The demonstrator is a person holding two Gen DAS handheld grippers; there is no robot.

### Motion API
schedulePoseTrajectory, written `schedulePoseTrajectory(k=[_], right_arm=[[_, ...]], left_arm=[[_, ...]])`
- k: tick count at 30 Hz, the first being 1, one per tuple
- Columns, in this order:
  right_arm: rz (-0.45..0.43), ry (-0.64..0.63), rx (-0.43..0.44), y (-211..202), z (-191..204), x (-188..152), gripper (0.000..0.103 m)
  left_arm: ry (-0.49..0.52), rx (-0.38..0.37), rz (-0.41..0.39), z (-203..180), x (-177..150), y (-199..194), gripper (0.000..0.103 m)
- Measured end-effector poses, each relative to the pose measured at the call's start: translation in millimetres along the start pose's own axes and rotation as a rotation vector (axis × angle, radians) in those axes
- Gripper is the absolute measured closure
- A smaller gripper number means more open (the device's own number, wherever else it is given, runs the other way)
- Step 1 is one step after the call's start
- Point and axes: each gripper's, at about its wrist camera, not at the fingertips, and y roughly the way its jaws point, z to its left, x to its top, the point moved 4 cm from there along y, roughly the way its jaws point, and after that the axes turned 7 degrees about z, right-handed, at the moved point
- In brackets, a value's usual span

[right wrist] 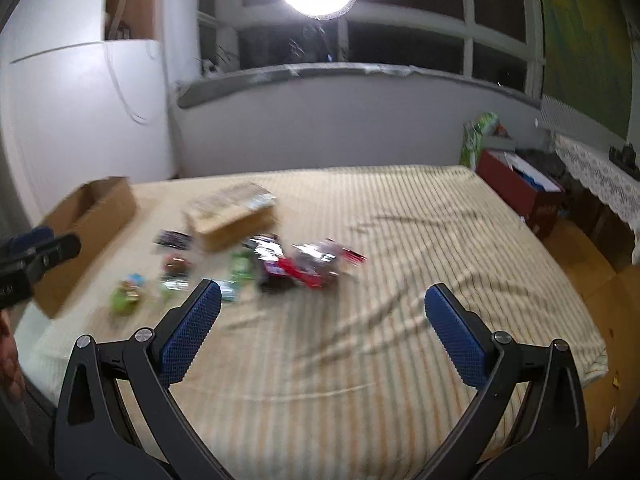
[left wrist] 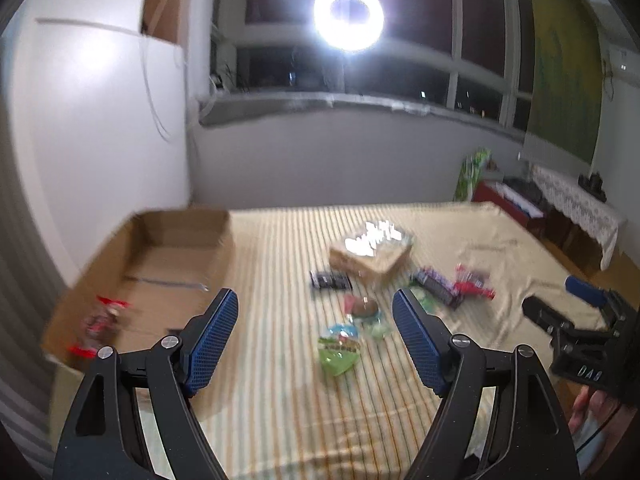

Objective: Organize snacks
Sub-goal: 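Grasp the green egg pack with the left gripper while the right grasps the red-wrapped pastry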

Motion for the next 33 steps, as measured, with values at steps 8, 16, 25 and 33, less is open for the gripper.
schedulePoseTrajectory(k=[8, 16, 25, 33], right_arm=[[0.033, 0.042, -0.017, 45, -29, 25, 0.0], [0.1, 0.011, 0.025, 80, -10, 43, 0.0], [0.143, 0.074, 0.086, 98, -19, 28, 0.048], [0.15, 0.057, 0.09, 95, -18, 24, 0.067]], left_arm=[[0.012, -0.003, 0.158, -7, -20, 75, 0.023], [0.043, -0.017, 0.177, -12, -27, 83, 0.023], [0.088, -0.019, 0.191, -22, -38, 94, 0.068], [0.059, -0.059, 0.174, -17, -40, 92, 0.07]])
